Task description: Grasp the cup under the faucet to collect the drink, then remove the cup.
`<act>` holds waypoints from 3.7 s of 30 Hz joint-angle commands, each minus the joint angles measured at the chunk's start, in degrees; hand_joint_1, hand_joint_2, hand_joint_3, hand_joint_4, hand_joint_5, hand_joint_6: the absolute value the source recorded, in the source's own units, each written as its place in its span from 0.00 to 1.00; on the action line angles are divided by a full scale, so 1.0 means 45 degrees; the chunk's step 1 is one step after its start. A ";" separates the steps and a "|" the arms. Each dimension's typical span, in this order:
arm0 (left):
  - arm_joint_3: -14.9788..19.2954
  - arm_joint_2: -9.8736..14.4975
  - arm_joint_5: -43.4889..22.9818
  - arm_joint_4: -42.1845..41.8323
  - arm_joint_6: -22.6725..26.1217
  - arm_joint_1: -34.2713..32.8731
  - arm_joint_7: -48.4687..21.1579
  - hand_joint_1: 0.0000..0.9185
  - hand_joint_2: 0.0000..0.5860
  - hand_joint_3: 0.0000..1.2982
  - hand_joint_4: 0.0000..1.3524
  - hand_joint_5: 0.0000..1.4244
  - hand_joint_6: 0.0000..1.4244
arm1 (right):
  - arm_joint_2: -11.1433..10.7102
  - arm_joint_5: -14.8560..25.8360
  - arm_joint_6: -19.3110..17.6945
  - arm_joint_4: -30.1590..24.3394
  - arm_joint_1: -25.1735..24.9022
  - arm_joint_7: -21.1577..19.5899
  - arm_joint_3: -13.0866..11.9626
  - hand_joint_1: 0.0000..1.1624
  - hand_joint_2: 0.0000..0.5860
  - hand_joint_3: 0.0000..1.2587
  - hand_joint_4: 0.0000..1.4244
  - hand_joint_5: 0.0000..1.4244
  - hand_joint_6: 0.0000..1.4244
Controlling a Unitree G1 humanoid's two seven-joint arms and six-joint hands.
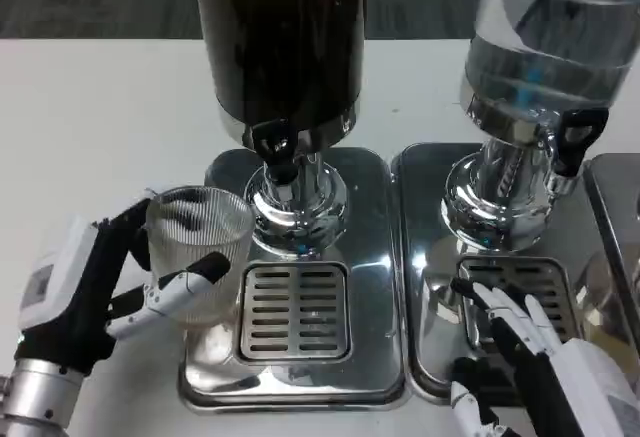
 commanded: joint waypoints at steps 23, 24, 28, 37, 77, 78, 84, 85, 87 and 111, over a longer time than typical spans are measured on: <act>-0.1707 -0.0883 0.1004 0.2184 -0.0050 -0.2240 0.0231 0.17 0.38 0.33 0.38 0.56 0.59 | 0.0465 -0.0104 -0.0001 -0.0530 0.0263 -0.0148 0.0109 0.46 0.99 0.11 0.06 0.00 0.09; -0.1779 -0.0903 0.1010 0.2269 -0.0046 -0.2342 0.0142 0.16 0.38 0.33 0.38 0.56 0.59 | 0.0485 -0.0137 0.0028 -0.0547 0.0272 -0.0136 0.0134 0.46 0.99 0.11 0.06 0.00 0.09; -0.2039 -0.0897 0.0978 0.2398 -0.0089 -0.2559 -0.0087 0.15 0.38 0.32 0.37 0.55 0.58 | 0.0550 -0.0189 0.0095 -0.0587 0.0256 -0.0105 0.0246 0.46 0.99 0.11 0.06 0.00 0.10; -0.2097 -0.0631 0.0633 0.2356 -0.0327 -0.2353 -0.0656 0.13 0.35 0.31 0.36 0.51 0.52 | 0.0582 -0.0128 0.0211 -0.0534 -0.0045 0.0009 0.0336 0.46 0.99 0.11 0.06 0.00 0.10; -0.1808 0.0629 0.0883 -0.0162 0.0566 -0.1211 -0.1150 0.00 0.11 0.15 0.07 0.16 0.16 | 0.0408 0.0535 0.0407 0.0148 -0.1230 0.0163 0.0020 0.46 0.99 0.11 0.07 0.01 0.13; -0.1813 0.0647 0.0865 -0.0232 0.0585 -0.1193 -0.1183 0.00 0.10 0.14 0.06 0.14 0.15 | 0.0406 0.0523 0.0405 0.0149 -0.1258 0.0157 0.0022 0.46 0.99 0.11 0.07 0.01 0.13; -0.1718 0.0843 0.0652 -0.0493 0.0524 -0.1100 -0.1367 0.00 0.09 0.13 0.04 0.12 0.12 | 0.0398 0.0524 0.0419 0.0186 -0.1308 0.0114 -0.0020 0.46 0.99 0.12 0.07 0.02 0.14; -0.1682 0.0867 0.0611 -0.0539 0.0486 -0.1062 -0.1361 0.00 0.09 0.13 0.03 0.11 0.11 | 0.0411 0.0556 0.0415 0.0199 -0.1280 0.0112 -0.0002 0.46 0.99 0.12 0.07 0.02 0.15; -0.1541 0.0956 0.0484 -0.0762 0.0378 -0.0890 -0.1334 0.00 0.09 0.11 0.03 0.11 0.11 | 0.0394 0.0538 0.0383 0.0198 -0.1219 0.0109 0.0043 0.46 0.99 0.12 0.07 0.02 0.15; 0.2007 0.2607 -1.1938 -0.6603 0.1412 0.1930 -1.0964 0.00 0.15 0.17 0.13 0.18 0.15 | 0.0242 0.0667 0.0043 0.0568 -0.1255 -0.0023 0.0232 0.46 0.99 0.12 0.07 0.02 0.13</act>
